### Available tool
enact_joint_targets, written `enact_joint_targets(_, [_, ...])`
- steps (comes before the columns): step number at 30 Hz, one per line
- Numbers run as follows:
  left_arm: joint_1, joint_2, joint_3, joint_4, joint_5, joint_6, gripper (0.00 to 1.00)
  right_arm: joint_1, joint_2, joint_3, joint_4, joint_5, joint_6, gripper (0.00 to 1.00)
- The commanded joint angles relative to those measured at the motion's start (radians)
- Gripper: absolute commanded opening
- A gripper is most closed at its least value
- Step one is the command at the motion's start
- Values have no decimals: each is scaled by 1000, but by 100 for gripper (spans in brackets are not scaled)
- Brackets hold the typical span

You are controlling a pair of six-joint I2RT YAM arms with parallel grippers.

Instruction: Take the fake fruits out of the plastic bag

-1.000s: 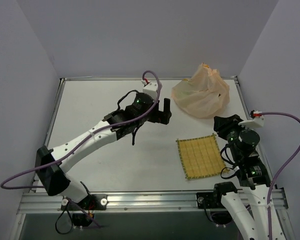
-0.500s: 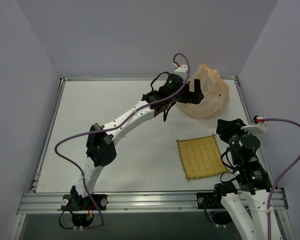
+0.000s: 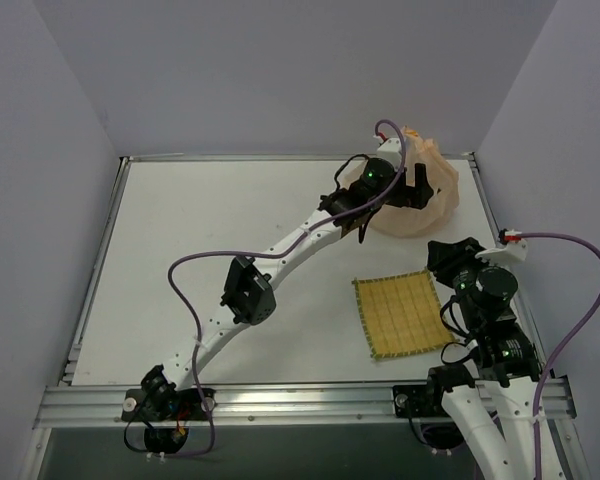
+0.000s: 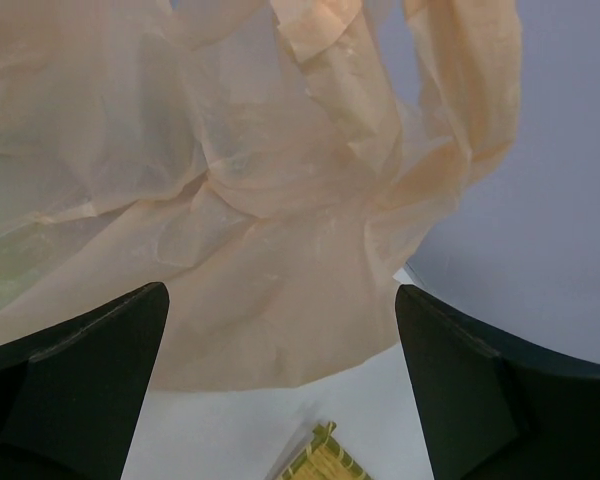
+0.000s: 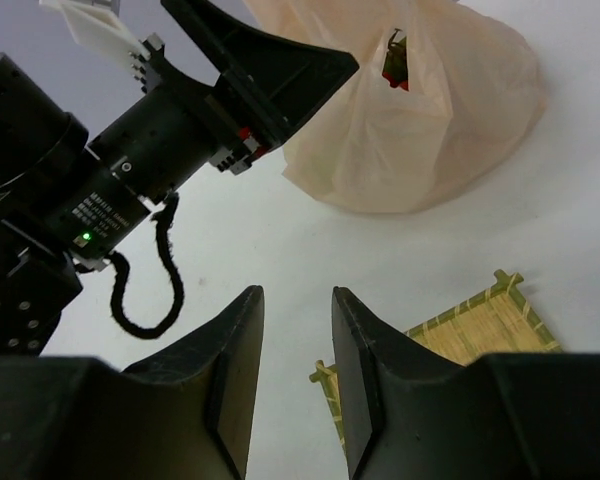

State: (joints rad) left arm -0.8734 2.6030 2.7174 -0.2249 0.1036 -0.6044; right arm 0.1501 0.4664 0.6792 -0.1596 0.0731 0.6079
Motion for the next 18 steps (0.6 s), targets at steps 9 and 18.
enact_joint_targets(9, [10, 121, 125, 272, -93, 32, 79, -3, 71, 5, 19, -121, -7, 27])
enact_joint_targets(18, [25, 43, -36, 288, -142, 112, 2, -3, 92, 43, 17, -78, -39, 28])
